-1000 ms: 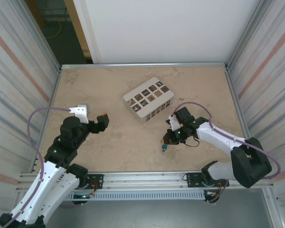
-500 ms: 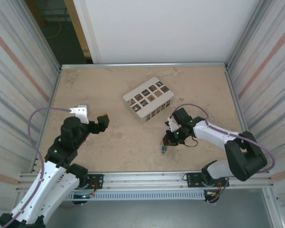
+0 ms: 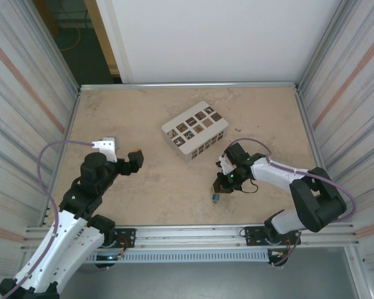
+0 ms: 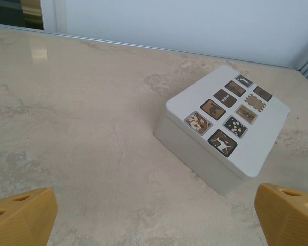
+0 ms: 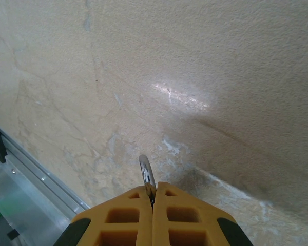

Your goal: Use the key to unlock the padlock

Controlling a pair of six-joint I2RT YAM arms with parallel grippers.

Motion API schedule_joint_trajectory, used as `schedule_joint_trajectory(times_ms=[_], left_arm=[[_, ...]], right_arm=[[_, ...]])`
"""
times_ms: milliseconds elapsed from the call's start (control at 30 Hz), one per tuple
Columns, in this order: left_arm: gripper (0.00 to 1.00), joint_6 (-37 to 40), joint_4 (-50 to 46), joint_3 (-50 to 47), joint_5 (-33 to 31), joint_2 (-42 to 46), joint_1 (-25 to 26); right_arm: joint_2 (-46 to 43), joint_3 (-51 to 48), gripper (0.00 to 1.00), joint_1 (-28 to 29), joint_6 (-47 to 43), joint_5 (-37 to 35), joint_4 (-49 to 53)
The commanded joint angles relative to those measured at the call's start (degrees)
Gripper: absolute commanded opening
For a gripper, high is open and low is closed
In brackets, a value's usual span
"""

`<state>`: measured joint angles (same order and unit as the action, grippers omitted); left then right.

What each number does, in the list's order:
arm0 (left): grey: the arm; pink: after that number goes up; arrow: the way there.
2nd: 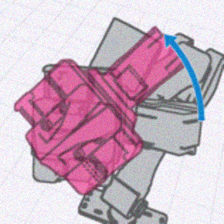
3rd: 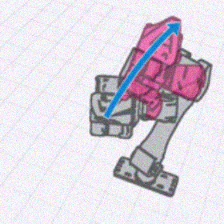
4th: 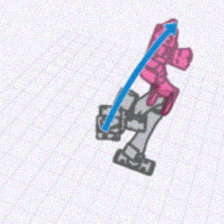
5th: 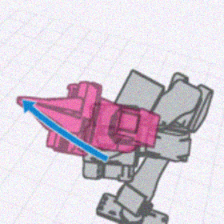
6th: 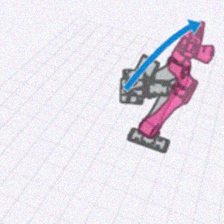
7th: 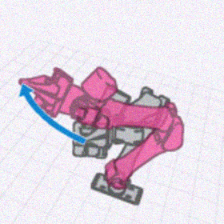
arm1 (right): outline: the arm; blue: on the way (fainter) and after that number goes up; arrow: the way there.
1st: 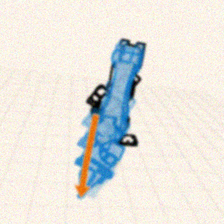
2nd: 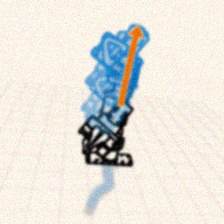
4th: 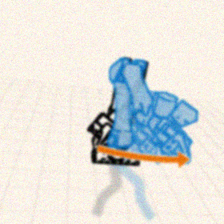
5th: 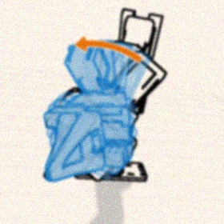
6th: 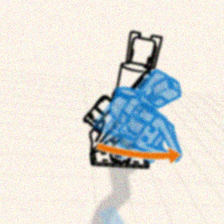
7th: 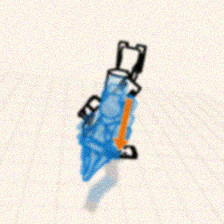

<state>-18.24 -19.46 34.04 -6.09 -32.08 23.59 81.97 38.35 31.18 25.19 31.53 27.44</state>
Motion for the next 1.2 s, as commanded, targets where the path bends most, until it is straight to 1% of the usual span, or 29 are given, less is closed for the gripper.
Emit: schedule_joint_trajectory(times_ms=[0,167,467,733,1033,1167], left_arm=[[0.99,-0.5,1.1,-0.1,-1.0,0.0,-0.4],[0.99,-0.5,1.1,-0.1,-1.1,-0.1,-0.4],[0.99,-0.5,1.2,0.1,-1.0,-0.2,-0.4],[0.99,-0.5,1.1,0.1,-1.0,-0.3,-0.4],[0.99,-0.6,1.1,0.0,-0.9,-0.3,-0.3],[0.99,-0.7,1.2,0.1,-0.9,-0.5,-0.4]], right_arm=[[0.9,0.0,0.00,0.5,-0.1,-0.1,1.2],[0.9,0.2,0.01,0.5,-0.1,-0.4,1.4],[0.6,0.6,0.14,0.5,-0.2,-1.3,2.3],[0.0,1.0,0.22,0.5,-0.4,-1.7,2.8],[-1.9,1.1,0.27,0.5,-0.4,-3.0,3.6],[-3.2,1.4,0.32,0.5,-0.4,-4.2,4.3]])
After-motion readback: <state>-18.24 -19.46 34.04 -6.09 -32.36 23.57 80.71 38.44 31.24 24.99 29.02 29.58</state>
